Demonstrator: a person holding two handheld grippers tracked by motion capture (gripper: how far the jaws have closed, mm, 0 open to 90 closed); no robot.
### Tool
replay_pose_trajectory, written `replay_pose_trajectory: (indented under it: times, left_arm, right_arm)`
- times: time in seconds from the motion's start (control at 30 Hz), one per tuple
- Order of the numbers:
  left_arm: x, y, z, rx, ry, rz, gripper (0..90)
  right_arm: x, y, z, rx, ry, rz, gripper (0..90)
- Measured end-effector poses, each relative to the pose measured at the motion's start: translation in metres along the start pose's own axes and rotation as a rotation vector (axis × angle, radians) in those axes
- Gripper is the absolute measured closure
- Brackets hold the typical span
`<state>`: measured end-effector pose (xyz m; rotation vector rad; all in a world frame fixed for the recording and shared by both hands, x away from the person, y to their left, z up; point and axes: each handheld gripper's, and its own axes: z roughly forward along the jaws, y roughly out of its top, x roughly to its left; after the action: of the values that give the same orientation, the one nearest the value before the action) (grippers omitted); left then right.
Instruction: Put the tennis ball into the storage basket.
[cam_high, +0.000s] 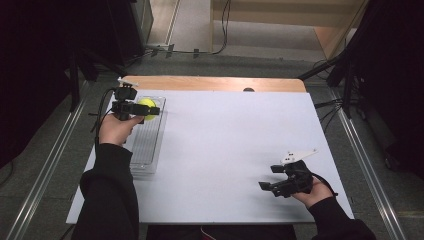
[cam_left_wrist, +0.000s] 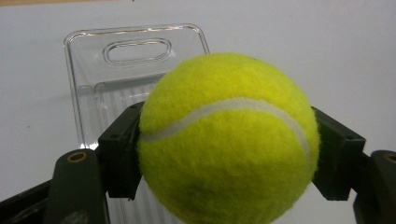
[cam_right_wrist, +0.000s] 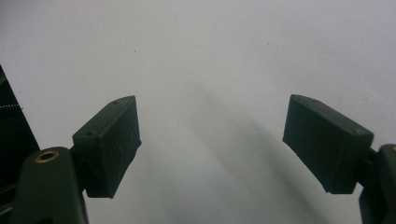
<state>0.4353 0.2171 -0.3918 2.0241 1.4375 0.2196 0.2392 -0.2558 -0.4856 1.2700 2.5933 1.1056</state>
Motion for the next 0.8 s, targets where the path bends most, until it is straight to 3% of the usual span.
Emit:
replay_pose_trajectory:
  times: [0.27, 0.8]
  left_arm:
    - [0.0063, -0.0028, 0.0036, 0.001, 0.025, -0.023, 26.3]
    - [0.0099, -0.0051, 0.0095, 0.006, 0.025, -0.032, 26.2]
  right_arm:
    - [-0.0001, -0.0001, 0.0001, 0.001, 0.000, -0.002, 16.8]
    - [-0.0001, -0.0003, 0.0001, 0.002, 0.001, -0.004, 16.9]
